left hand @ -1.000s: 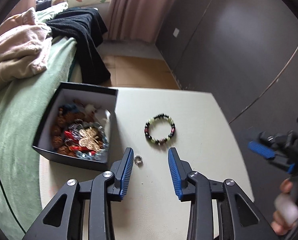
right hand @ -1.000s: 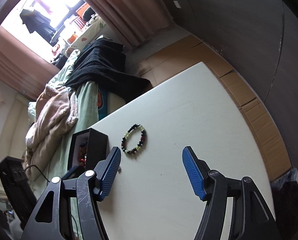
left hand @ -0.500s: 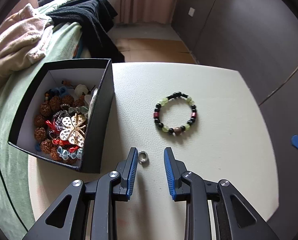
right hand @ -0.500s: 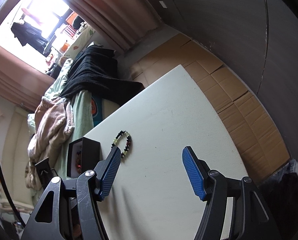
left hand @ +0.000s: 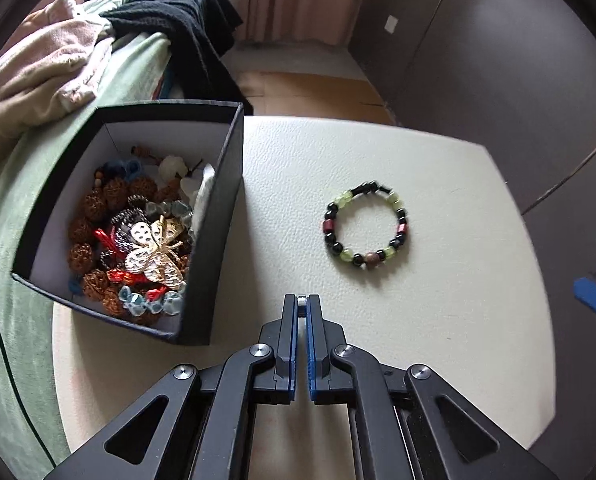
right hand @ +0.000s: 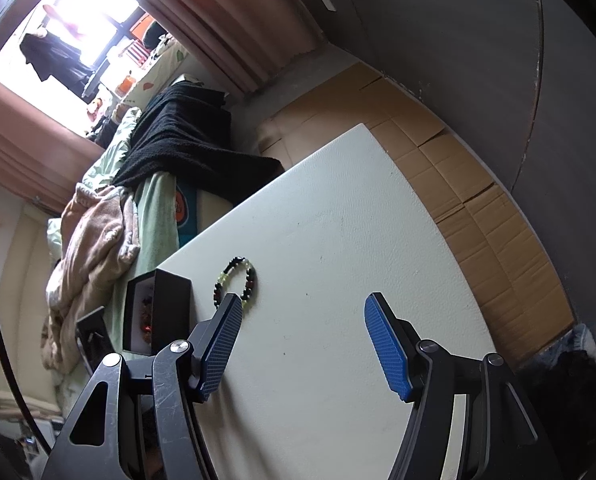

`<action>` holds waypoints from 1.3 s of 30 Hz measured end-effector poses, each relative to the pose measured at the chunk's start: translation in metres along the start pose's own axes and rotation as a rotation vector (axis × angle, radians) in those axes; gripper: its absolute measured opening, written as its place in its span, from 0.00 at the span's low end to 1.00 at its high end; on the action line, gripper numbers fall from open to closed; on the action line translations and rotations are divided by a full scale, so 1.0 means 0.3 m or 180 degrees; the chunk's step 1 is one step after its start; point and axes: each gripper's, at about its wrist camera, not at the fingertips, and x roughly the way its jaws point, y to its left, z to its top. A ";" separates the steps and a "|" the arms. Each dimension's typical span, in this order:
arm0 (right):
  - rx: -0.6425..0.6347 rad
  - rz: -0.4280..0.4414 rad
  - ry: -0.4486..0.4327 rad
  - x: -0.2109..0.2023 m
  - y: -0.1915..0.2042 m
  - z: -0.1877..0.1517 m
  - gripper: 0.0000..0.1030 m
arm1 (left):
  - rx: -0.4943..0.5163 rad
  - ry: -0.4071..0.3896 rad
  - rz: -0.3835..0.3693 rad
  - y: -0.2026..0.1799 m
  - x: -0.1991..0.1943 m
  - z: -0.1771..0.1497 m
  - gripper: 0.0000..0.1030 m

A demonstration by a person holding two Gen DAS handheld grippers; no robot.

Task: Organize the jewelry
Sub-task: 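Grasp the small silver ring with the left gripper, then lower the silver ring into the black box and open the left gripper, then grasp the black and green bead bracelet with the right gripper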

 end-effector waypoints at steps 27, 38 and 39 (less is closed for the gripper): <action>-0.0668 -0.0432 0.0252 0.354 0.233 -0.032 0.48 | -0.0631 -0.0430 -0.0468 0.325 -0.225 0.117 0.05; -0.0998 -0.0874 0.0149 0.423 0.314 -0.045 0.39 | -0.0874 -0.0418 -0.0485 0.404 -0.247 0.105 0.63; -0.1055 -0.0970 0.0124 0.424 0.319 -0.048 0.28 | -0.0897 -0.0419 -0.0486 0.410 -0.251 0.101 0.63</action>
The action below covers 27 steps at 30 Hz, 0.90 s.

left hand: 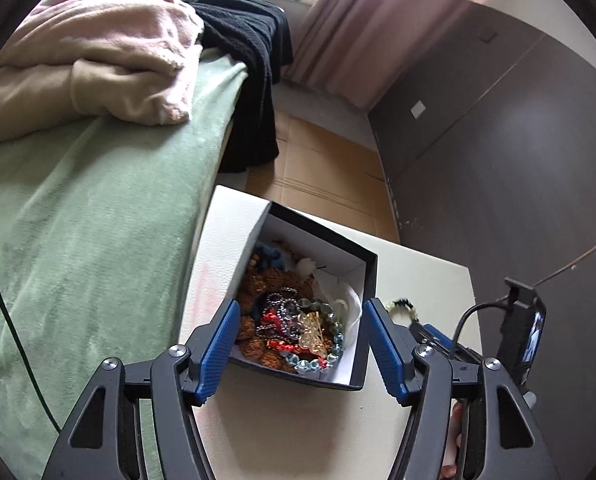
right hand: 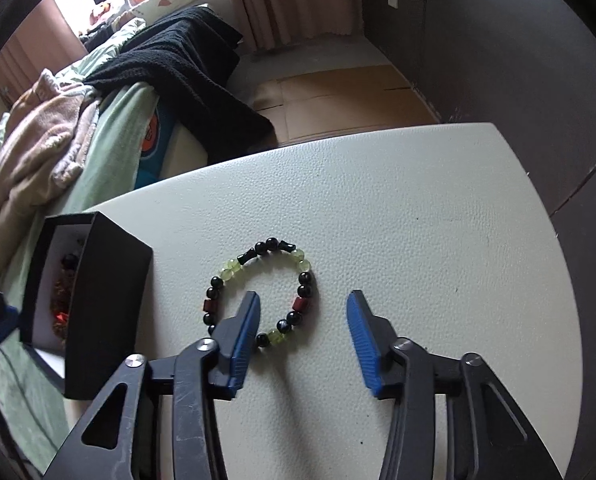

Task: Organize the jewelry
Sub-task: 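Grasp the black and green bead bracelet with the right gripper, then carry the black and green bracelet into the box and open the right gripper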

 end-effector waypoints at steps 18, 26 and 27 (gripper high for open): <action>0.0102 0.0884 -0.0567 -0.277 -0.027 -0.012 0.09 | -0.0086 -0.0165 0.0048 0.035 -0.105 -0.022 0.63; -0.0131 0.1212 -0.0846 -0.395 0.119 -0.023 0.09 | -0.0181 -0.0222 0.0096 0.085 -0.142 -0.021 0.63; -0.0166 0.1275 -0.0861 -0.406 0.142 -0.026 0.09 | -0.0196 -0.0228 0.0106 0.093 -0.145 -0.020 0.63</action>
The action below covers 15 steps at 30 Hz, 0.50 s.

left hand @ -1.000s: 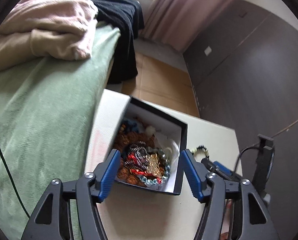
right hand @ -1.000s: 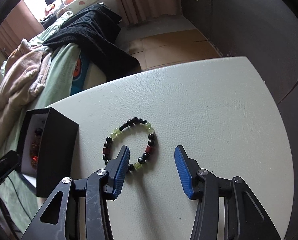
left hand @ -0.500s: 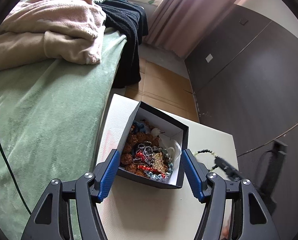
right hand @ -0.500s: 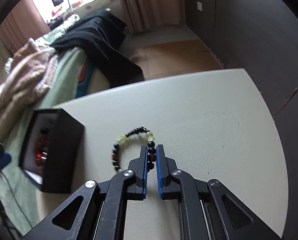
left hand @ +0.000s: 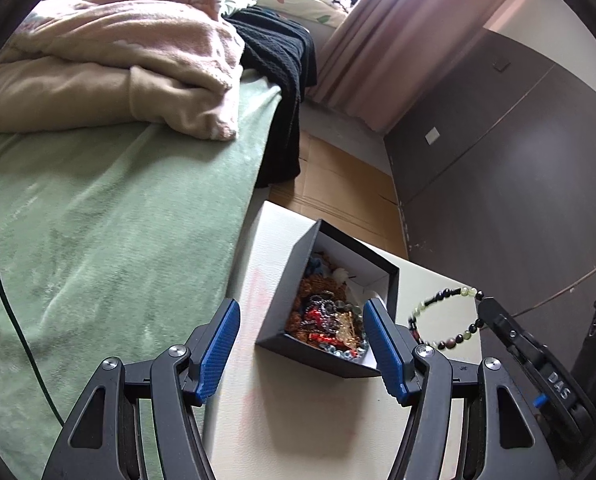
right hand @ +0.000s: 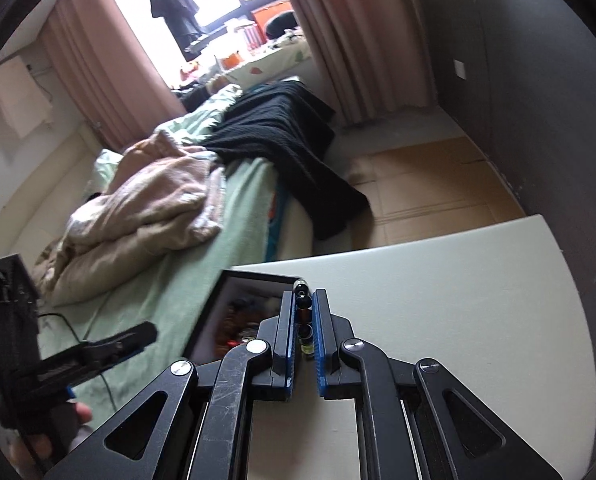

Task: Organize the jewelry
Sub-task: 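Carry the black and green bracelet into the box and open the right gripper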

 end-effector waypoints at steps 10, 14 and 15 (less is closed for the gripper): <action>-0.0185 0.0179 -0.0120 0.065 0.131 0.001 0.09 | -0.0107 0.0000 0.0021 0.035 0.003 0.017 0.63; -0.0190 0.0162 -0.0221 0.089 0.132 0.006 0.10 | -0.0120 0.0008 0.0022 0.038 0.006 0.020 0.63; -0.0176 0.0204 -0.0157 0.100 0.130 0.005 0.11 | -0.0116 0.0005 0.0027 0.037 0.006 0.019 0.63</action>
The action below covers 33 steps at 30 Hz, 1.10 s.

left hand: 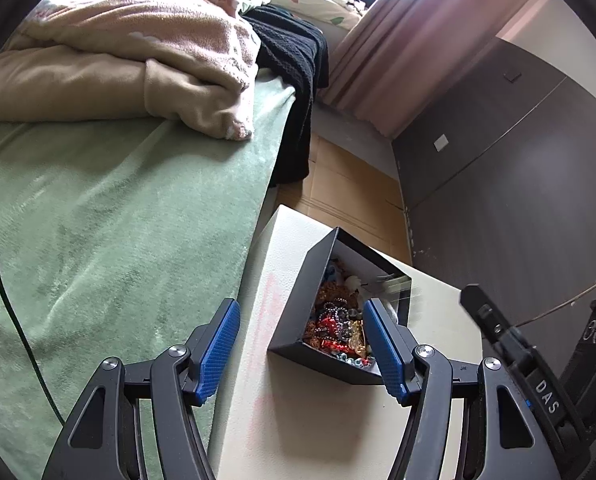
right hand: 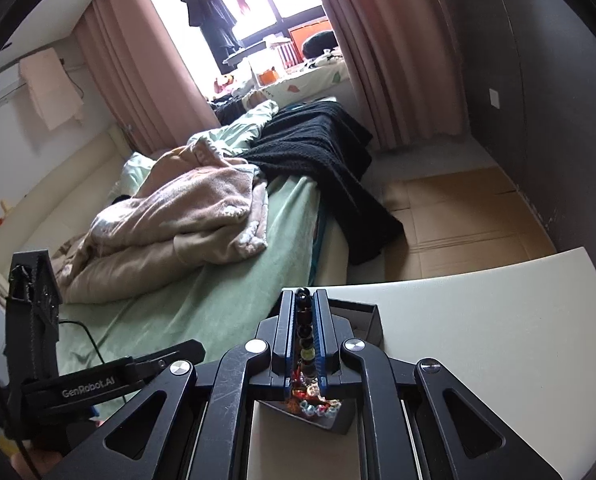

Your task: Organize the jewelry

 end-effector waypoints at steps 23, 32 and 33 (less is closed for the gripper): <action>0.0516 -0.0321 0.0007 -0.293 -0.204 -0.076 0.76 | 0.0613 -0.0338 0.0043 -0.189 -0.102 -0.154 0.63; 0.0307 -0.0585 -0.0060 -0.467 -0.204 -0.124 0.78 | 0.1088 -0.0726 0.0263 -0.308 -0.220 -0.242 0.63; 0.0326 -0.0609 -0.0067 -0.486 -0.213 -0.136 0.78 | 0.1117 -0.0774 0.0264 -0.317 -0.234 -0.255 0.68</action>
